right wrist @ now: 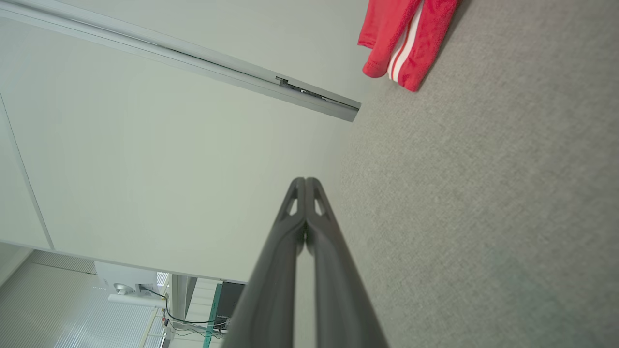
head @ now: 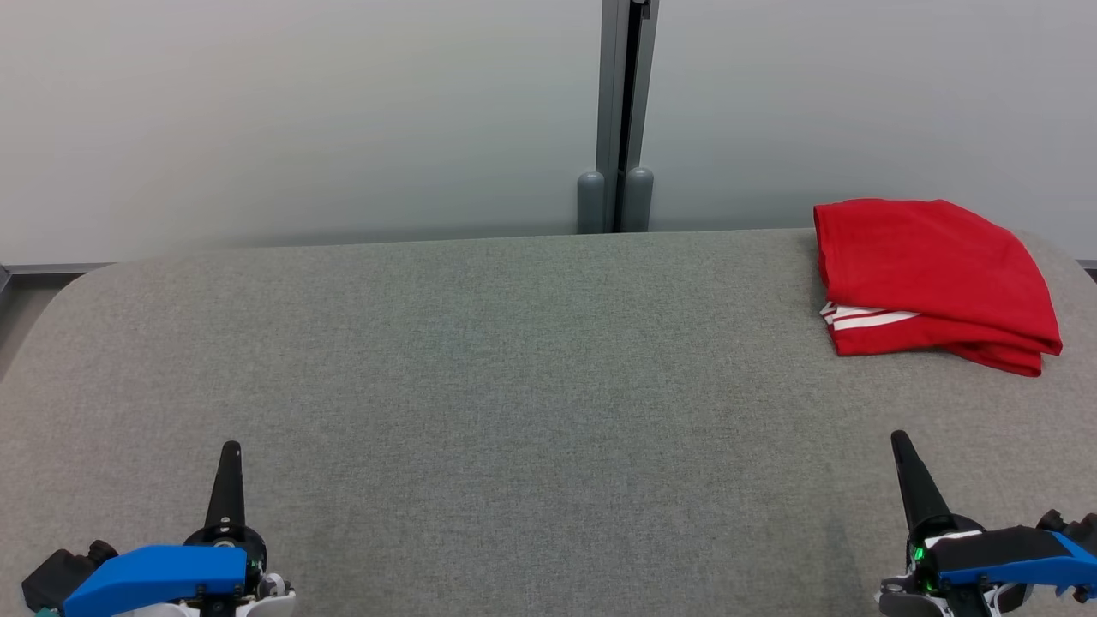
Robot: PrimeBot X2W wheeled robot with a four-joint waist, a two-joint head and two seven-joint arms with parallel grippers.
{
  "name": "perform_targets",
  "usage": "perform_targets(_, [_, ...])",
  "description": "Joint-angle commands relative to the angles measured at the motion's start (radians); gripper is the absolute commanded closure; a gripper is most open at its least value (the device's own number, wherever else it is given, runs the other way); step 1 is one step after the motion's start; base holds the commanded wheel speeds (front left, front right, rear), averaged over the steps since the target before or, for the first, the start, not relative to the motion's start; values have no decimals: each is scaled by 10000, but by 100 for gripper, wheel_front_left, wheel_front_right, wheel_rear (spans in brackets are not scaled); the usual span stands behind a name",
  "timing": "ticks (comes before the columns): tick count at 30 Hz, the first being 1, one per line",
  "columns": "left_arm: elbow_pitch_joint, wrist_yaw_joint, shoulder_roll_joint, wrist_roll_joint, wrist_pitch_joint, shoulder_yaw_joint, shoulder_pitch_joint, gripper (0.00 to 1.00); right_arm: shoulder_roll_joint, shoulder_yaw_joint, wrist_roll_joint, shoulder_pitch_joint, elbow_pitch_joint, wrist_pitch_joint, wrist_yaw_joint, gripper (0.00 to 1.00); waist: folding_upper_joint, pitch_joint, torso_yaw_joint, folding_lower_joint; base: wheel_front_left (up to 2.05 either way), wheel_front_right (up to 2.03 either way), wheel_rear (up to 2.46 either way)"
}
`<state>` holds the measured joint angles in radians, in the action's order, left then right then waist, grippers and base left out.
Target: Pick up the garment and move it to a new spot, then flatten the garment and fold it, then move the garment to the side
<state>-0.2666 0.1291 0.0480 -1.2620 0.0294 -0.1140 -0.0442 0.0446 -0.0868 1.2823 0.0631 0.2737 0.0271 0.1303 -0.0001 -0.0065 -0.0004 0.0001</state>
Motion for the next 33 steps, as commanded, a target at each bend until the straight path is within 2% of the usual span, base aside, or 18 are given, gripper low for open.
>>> perform_targets(1, [101, 18, 35, -256, 77, 3, -254, 100, 72, -43, 264, 224, -116, 90, 6, 100, 1, 4, 1, 0, 0, 0, 0])
perform_targets(33, [207, 26, 32, -2813, 704, -4, -625, 100, 86, -244, 2660, 444, -274, 720, 7, 100, 1, 72, 3, 0, 0, 0, 0])
